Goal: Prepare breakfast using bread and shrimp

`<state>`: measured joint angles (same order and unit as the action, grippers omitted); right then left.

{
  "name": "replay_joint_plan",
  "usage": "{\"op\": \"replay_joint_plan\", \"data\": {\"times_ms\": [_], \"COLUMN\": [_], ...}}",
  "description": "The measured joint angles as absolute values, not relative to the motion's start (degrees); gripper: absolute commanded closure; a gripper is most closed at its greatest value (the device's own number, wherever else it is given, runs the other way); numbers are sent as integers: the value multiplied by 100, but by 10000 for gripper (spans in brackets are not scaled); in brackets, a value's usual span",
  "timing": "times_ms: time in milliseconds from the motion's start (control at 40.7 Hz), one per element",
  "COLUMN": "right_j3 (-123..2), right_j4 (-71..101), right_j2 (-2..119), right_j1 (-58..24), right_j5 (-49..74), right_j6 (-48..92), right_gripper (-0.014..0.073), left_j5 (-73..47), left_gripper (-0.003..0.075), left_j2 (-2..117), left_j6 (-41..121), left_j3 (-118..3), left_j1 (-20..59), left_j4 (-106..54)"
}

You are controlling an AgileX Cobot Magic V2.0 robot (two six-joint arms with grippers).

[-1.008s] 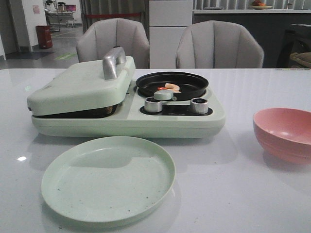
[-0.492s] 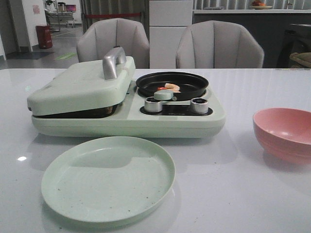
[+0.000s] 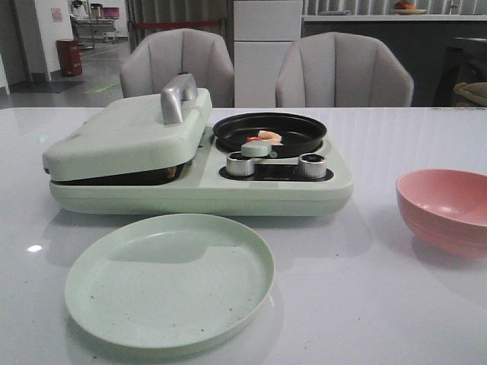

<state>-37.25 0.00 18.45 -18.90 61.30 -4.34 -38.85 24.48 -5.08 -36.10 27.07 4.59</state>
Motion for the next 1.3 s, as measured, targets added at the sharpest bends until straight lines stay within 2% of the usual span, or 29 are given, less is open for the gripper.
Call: {"op": "replay_joint_plan", "data": {"times_ms": [221,394,615,935,1304], "right_j3": [-3725,-3725,-3725,-3725,-3725], "right_j4": [0,0,0,0,0], "right_j2": [1845,1845,1845,1845,1845], "right_j1": [-1890,-1890,-1890,-1890,-1890], "right_j5": [6130,6130,6130,6134,6134], "right_j6": [-434,-434,-434,-434,-434], "right_gripper": [559,559,559,559,559], "left_j5": [-3438,-3115,-2373,-1284,-407], "left_gripper": [619,619,619,619,619], "left_j2": [1165,480,-6,-22,-22], "left_j6": [-508,-508,-457,-252,-227], "left_j3": [-2864,-2051,-1024,4,6], "left_j1": [1615,1071,948,704,479], "left_j4": [363,67,-190,-61,0]}}
